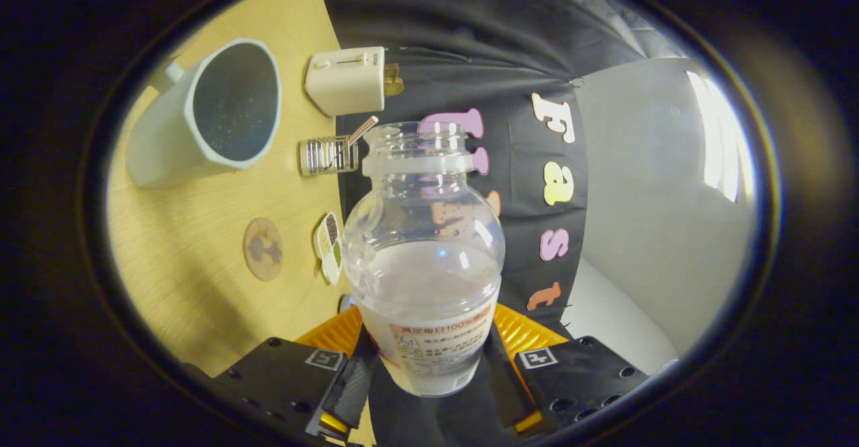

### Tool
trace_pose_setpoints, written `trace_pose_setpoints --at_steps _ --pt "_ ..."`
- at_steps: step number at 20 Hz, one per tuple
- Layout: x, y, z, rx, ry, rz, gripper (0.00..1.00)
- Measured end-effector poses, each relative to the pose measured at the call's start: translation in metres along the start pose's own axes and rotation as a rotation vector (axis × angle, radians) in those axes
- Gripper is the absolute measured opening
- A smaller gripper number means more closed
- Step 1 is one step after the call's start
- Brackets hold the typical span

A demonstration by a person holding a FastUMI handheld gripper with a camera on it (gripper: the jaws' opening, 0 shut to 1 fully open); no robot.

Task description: Take the bottle from table, then pour the juice into the cup, finally place the bottle on the coaster

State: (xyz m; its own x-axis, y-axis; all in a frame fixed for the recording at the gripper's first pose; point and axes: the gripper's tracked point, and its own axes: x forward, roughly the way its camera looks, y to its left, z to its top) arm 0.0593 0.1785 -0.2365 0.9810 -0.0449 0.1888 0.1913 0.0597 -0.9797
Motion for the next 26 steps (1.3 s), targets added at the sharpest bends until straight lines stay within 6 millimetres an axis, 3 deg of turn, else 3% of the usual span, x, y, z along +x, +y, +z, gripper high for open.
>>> trace_pose_setpoints --at_steps 11,26 --pt "0.004 0.006 0.009 -0.089 -0.029 0.002 0.79" --pt "-0.001 -0.004 0.006 -0.146 -0.042 -0.055 0.79"
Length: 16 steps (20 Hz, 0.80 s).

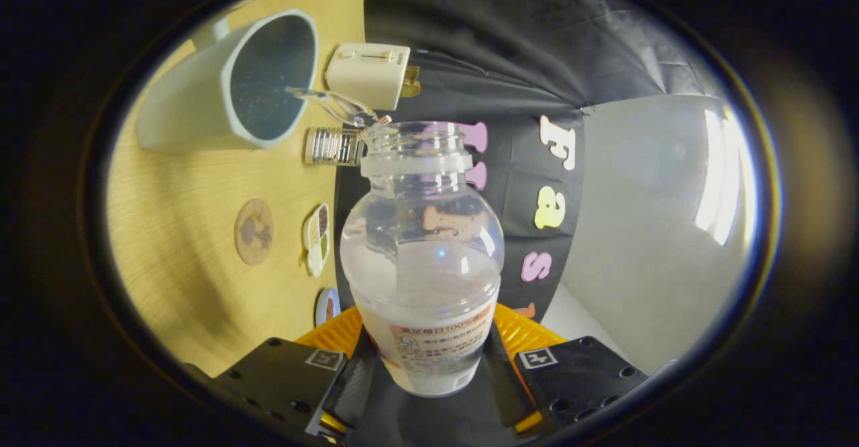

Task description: Take the bottle from table, then pour the juice into the cup, finally place the bottle on the coaster

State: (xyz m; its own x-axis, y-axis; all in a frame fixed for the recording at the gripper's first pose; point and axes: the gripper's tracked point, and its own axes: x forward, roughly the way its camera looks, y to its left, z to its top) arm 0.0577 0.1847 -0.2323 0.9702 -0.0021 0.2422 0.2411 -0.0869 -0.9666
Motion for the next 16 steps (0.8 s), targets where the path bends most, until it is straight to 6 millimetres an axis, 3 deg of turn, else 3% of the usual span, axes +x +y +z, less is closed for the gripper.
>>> trace_pose_setpoints --at_steps 16 --pt "0.006 -0.016 0.008 -0.094 -0.027 -0.034 0.79"
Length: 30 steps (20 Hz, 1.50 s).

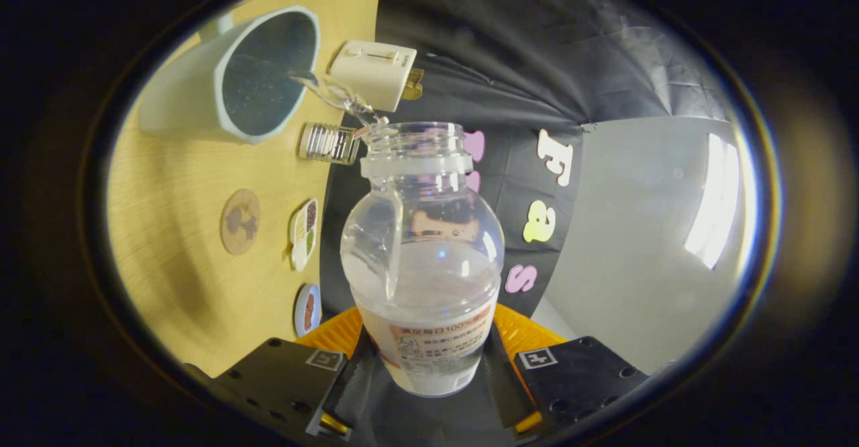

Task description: Take the bottle from table, then pour the juice into the cup, finally place the bottle on the coaster

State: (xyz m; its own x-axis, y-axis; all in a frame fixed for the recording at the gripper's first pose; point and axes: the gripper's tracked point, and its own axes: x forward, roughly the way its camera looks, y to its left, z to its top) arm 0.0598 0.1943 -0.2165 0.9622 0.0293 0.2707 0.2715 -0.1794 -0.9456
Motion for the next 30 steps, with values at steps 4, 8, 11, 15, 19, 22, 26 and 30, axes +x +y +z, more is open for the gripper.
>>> trace_pose_setpoints --at_steps 4,8,11,15,19,22,26,30 --pt "0.001 -0.005 -0.001 -0.028 -0.006 -0.020 0.79" --pt "0.000 -0.009 0.002 -0.032 -0.013 -0.040 0.79" --pt "0.000 -0.016 0.007 -0.056 -0.025 -0.052 0.79" --pt "-0.001 -0.014 0.013 -0.074 -0.039 -0.049 0.79" --pt "-0.003 -0.018 0.017 -0.095 -0.052 -0.063 0.79" --pt "-0.005 -0.024 0.017 -0.116 -0.058 -0.073 0.79" --pt "-0.003 -0.037 0.019 -0.154 -0.071 -0.110 0.79" --pt "-0.001 -0.049 0.020 -0.201 -0.082 -0.150 0.79"
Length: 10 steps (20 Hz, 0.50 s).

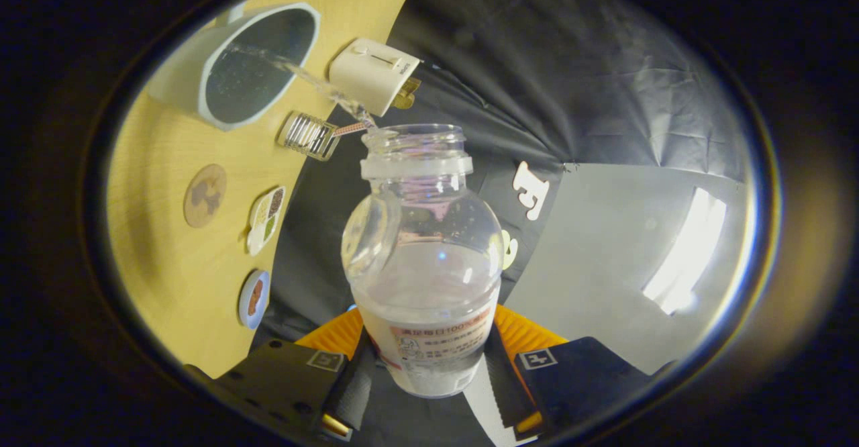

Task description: Take the bottle from table, then pour the juice into the cup, finally place the bottle on the coaster

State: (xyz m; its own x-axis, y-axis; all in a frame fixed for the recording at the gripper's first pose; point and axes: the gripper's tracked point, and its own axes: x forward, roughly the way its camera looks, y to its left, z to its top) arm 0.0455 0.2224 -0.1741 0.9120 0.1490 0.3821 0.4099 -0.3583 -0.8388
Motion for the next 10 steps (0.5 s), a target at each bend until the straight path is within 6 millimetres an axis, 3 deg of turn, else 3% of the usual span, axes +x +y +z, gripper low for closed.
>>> trace_pose_setpoints --at_steps 10 --pt "0.005 -0.019 0.005 -0.063 -0.039 -0.051 0.79"
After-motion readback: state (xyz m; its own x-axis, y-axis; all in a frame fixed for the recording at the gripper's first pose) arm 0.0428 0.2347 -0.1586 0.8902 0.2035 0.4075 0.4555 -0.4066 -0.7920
